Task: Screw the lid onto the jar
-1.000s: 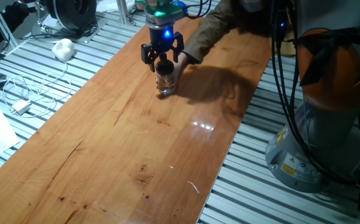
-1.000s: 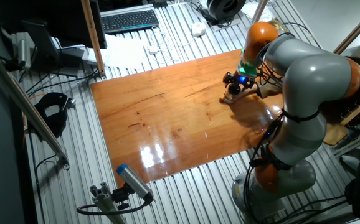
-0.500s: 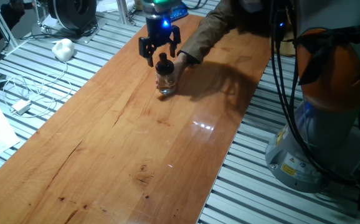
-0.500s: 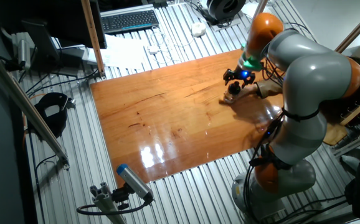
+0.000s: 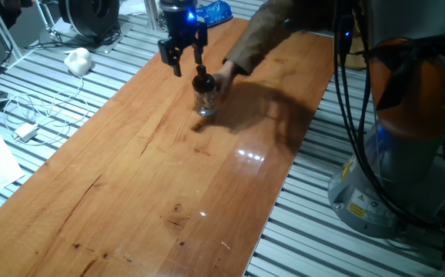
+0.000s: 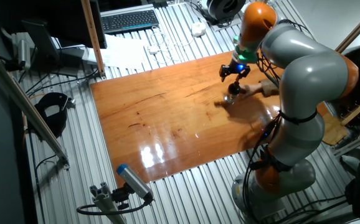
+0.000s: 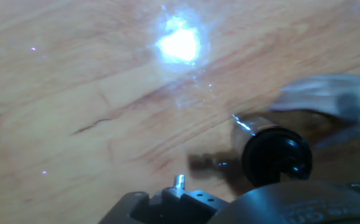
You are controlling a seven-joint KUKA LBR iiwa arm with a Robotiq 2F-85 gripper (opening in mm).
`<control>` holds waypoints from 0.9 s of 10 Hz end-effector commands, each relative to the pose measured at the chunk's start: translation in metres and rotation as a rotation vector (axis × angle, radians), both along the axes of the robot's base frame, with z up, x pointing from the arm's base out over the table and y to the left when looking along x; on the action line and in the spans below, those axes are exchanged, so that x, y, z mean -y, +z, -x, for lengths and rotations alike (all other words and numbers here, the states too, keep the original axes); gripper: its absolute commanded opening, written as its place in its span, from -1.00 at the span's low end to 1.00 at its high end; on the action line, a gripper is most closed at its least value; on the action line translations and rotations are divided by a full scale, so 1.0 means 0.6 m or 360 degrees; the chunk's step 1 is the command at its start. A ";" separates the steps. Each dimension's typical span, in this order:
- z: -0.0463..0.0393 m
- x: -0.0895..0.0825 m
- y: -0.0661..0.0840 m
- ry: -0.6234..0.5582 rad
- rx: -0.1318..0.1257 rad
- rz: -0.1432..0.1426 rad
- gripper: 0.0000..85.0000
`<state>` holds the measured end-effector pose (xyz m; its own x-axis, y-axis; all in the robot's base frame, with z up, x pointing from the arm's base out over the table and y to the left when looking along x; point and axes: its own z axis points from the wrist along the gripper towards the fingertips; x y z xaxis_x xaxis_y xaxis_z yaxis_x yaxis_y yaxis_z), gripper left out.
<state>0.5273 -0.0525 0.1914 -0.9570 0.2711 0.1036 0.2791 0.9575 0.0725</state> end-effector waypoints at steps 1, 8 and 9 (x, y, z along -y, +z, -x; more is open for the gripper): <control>-0.006 -0.007 0.002 0.0001 0.0000 -0.0004 0.60; -0.019 -0.050 0.018 0.0383 -0.0018 -0.0100 -1.00; -0.018 -0.052 0.023 0.0419 -0.0019 -0.0101 -1.00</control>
